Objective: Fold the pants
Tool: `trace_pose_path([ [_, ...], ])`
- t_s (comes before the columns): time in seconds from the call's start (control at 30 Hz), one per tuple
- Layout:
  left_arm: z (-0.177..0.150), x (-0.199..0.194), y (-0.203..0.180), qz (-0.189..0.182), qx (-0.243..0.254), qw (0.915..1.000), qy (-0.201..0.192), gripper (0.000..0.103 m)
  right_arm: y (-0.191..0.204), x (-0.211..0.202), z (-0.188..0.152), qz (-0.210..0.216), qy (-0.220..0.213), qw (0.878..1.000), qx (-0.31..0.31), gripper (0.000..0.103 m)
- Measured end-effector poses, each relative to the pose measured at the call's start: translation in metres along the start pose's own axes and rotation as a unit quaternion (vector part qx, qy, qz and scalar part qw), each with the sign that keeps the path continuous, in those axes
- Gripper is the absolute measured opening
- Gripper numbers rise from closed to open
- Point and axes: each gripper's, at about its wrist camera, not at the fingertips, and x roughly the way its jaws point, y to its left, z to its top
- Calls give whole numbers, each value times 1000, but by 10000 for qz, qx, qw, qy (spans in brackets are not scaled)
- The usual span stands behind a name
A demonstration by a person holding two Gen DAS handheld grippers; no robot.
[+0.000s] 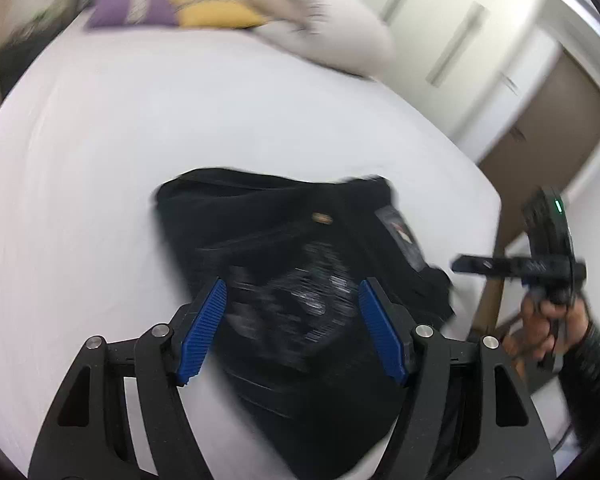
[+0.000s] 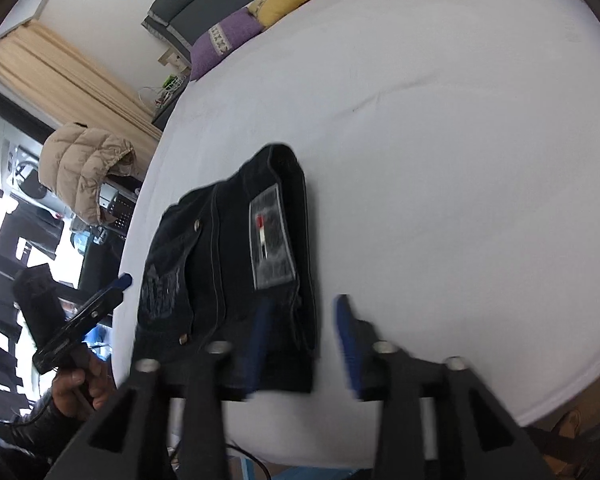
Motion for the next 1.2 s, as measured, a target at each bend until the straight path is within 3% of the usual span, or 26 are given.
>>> trace_pose_path([
  [0.07, 0, 1, 27, -129, -586, 9982, 74, 69, -2, 4, 12, 161, 1, 9999, 27, 70],
  [0.2, -12, 15, 64, -452, -1496, 9861, 559, 69, -7, 28, 25, 213, 337, 9992, 99, 71],
  [0.3, -16, 32, 60, -738, -1590, 9808, 850, 69, -12, 55, 31, 196, 710, 9970, 247, 70],
  [0.4, -13, 43, 45, -616, -1335, 9834, 1065, 69, -4, 65, 35, 316, 738, 9966, 196, 66],
  [0.5, -7, 55, 27, -179, -841, 9871, 1350, 69, 7, 80, 34, 389, 940, 9947, 136, 52],
  [0.53, -5, 58, 17, 101, -504, 9881, 1448, 65, 10, 85, 32, 405, 985, 9942, 125, 49],
  [0.63, -4, 56, 3, 457, -50, 9877, 1497, 57, 16, 91, 29, 259, 931, 9953, 95, 44],
  [0.87, -3, 47, -2, 588, 229, 9877, 1428, 42, 30, 83, 22, -100, 755, 9971, -86, 30],
  [1.2, -5, 18, 12, 517, 248, 9902, 1271, 25, 74, 69, 19, -583, 510, 9954, -567, 22],
])
